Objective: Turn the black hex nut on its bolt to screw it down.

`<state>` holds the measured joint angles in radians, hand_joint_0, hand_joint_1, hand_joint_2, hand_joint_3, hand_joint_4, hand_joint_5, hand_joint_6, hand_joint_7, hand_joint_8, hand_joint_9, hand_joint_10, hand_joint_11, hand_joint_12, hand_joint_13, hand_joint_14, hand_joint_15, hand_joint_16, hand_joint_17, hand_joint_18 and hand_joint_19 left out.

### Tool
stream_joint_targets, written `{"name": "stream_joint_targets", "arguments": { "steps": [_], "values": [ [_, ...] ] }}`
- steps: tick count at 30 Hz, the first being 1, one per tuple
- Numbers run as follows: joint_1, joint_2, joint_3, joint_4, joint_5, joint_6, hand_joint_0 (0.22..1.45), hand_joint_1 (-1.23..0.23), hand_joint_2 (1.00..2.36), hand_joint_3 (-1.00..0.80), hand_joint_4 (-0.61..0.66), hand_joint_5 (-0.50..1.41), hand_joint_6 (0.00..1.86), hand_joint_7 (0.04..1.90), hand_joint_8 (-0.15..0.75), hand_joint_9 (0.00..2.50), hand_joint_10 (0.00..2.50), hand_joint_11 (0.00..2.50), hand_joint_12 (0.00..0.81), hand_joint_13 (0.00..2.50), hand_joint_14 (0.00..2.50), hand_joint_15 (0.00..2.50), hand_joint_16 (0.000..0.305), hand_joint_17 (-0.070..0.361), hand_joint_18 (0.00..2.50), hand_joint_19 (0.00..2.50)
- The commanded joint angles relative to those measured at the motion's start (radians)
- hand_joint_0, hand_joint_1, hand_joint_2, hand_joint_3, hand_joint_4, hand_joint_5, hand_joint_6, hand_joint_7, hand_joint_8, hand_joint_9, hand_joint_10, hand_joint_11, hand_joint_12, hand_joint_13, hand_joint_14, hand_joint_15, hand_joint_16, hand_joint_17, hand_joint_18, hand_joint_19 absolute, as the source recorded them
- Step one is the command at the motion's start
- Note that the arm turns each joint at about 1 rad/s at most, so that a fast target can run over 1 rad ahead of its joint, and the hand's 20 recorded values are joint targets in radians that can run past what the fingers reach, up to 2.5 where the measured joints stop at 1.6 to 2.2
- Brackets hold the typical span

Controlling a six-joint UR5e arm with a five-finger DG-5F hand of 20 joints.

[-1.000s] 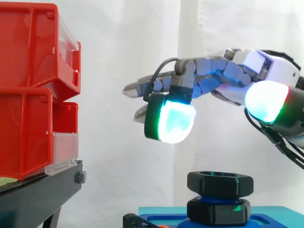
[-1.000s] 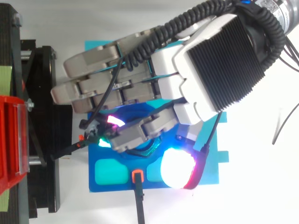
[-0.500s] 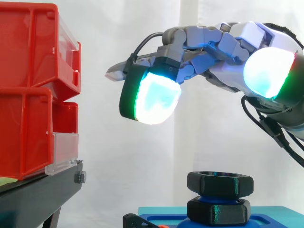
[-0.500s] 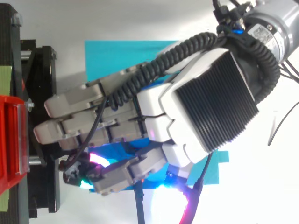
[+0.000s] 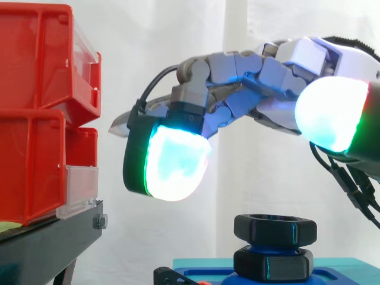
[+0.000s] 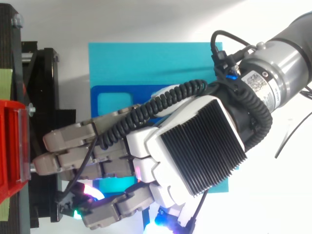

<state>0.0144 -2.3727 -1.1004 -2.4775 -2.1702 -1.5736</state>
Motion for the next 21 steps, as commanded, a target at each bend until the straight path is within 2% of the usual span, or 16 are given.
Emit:
{"name": "stream_joint_targets", "arguments": {
  "steps": [1, 4, 13, 21],
  "values": [
    [0.003, 0.000, -0.018, 0.014, 0.003, 0.001, 0.48, -0.06, 1.00, -0.50, 0.21, -0.05, 0.50, 1.29, 0.303, 0.90, 0.00, 0.10, 0.373, 0.58, 0.00, 0.09, 0.055, 0.124, 0.47, 0.22],
    [0.001, 0.001, -0.019, 0.011, 0.001, 0.001, 0.49, -0.07, 1.00, -0.50, 0.19, -0.03, 0.50, 1.42, 0.305, 0.91, 0.00, 0.11, 0.373, 0.58, 0.00, 0.09, 0.055, 0.123, 0.47, 0.23],
    [-0.007, 0.000, -0.019, 0.020, -0.002, 0.001, 0.49, -0.07, 1.00, -0.50, 0.19, -0.04, 0.59, 1.31, 0.312, 0.94, 0.00, 0.10, 0.371, 0.58, 0.00, 0.08, 0.054, 0.122, 0.48, 0.22],
    [-0.025, 0.001, -0.019, 0.022, -0.030, 0.001, 0.49, -0.08, 1.00, -0.50, 0.18, -0.04, 0.59, 1.32, 0.313, 0.94, 0.00, 0.11, 0.369, 0.59, 0.00, 0.09, 0.054, 0.121, 0.48, 0.22]
  ]
}}
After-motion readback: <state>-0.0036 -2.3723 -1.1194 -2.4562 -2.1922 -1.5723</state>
